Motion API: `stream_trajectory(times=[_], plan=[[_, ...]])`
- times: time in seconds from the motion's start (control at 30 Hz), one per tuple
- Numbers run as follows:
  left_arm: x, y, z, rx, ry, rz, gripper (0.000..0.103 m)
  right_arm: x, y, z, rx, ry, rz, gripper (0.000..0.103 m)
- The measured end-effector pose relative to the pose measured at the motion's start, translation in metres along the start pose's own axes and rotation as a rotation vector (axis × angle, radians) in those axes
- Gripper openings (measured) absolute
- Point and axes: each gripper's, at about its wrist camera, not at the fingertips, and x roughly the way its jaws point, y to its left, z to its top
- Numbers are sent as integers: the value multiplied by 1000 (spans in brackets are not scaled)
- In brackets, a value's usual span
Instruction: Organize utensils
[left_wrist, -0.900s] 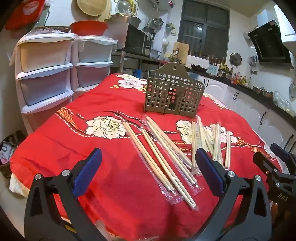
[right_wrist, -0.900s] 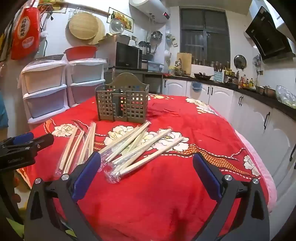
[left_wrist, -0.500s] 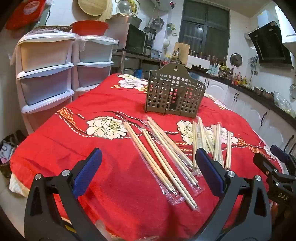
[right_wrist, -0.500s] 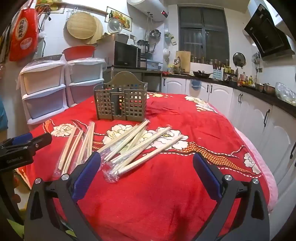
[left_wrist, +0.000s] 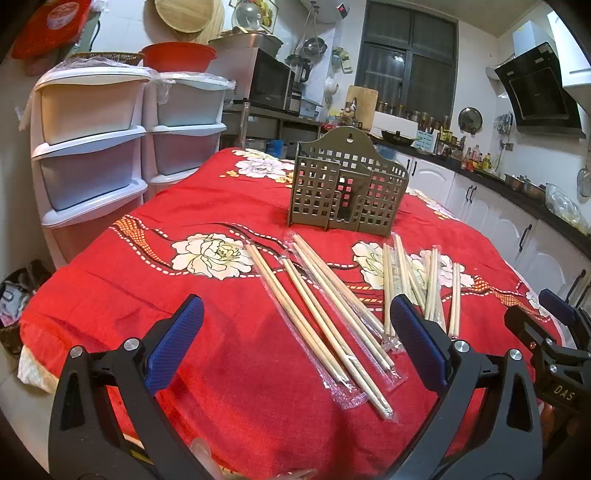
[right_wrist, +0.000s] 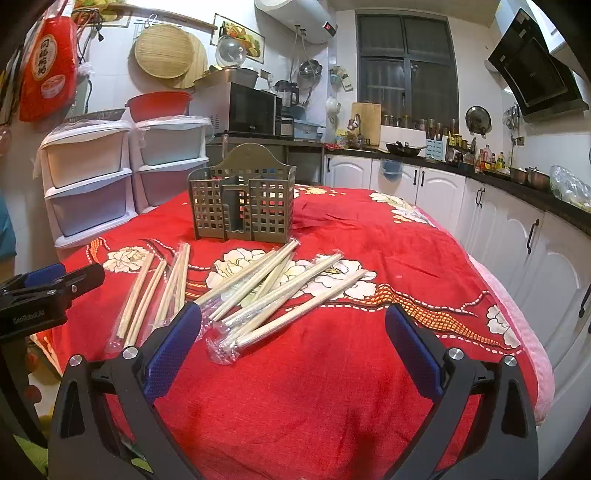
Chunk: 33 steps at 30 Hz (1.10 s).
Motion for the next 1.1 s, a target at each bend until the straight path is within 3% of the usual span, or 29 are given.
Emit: stream_trajectory(times=[1.1], plan=[[-1,-3,2,2,-4,0,93,-1,1,0,0,-2,0,97]])
